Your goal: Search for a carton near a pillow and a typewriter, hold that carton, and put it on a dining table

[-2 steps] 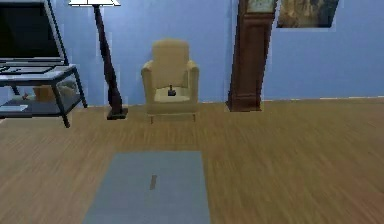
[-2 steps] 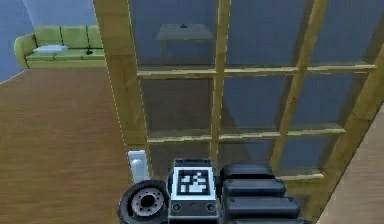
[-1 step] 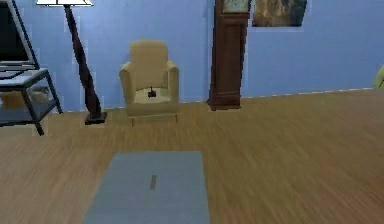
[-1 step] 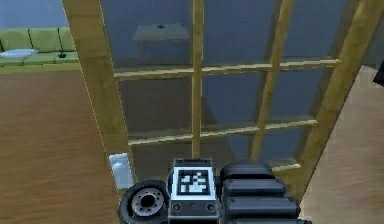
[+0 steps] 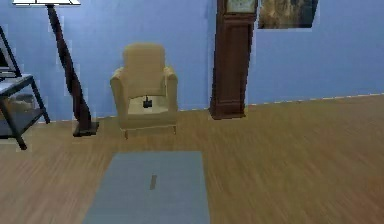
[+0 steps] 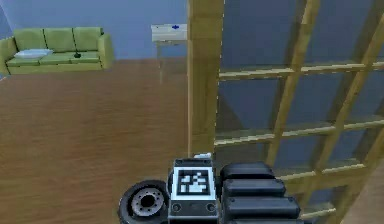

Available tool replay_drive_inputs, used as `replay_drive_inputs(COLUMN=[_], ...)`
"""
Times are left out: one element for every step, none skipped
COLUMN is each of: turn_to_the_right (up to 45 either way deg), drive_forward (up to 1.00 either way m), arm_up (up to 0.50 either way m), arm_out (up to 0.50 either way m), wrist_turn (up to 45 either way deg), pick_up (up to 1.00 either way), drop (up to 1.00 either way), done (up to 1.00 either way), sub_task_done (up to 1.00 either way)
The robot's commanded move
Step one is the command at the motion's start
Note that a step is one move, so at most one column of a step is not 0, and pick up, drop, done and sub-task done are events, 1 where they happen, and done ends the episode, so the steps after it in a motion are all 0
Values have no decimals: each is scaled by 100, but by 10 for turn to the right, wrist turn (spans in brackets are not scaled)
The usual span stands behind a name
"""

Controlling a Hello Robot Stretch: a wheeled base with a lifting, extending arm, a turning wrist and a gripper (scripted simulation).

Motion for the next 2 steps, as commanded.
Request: replay_drive_inputs(turn_to_the_right=[330, 0], drive_forward=[0, 45], arm_up=[0, 0], arm_out=[0, 0], wrist_turn=[0, 0], pick_up=[0, 0], drop=[0, 0], done=[0, 0], sub_task_done=[0, 0])
